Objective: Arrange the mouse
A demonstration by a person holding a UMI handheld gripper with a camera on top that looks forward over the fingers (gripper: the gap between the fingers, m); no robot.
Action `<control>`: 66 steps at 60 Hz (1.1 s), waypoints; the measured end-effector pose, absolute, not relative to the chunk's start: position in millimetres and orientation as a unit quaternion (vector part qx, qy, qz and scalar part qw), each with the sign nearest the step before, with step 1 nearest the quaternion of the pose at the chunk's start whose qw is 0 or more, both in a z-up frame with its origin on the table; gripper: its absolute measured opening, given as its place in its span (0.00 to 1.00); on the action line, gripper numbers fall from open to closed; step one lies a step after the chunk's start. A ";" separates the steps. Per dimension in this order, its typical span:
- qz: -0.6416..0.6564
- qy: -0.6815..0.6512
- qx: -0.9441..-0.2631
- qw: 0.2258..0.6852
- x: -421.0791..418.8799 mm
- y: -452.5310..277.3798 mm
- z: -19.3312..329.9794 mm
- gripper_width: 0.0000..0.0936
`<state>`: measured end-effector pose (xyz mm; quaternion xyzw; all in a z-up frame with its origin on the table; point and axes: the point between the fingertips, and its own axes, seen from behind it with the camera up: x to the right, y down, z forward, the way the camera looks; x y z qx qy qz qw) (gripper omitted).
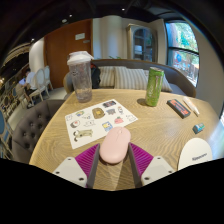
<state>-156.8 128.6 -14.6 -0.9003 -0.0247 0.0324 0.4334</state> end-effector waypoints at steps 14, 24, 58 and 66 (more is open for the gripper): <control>0.055 -0.063 -0.913 0.400 -154.1 108.3 -16.9 0.48; 0.110 -0.082 -0.882 0.452 -151.3 93.7 59.6 0.48; 0.046 -0.036 -0.918 0.391 85.6 14.3 -10.6 0.48; 0.052 -0.041 -0.917 0.394 83.7 13.4 -14.8 0.59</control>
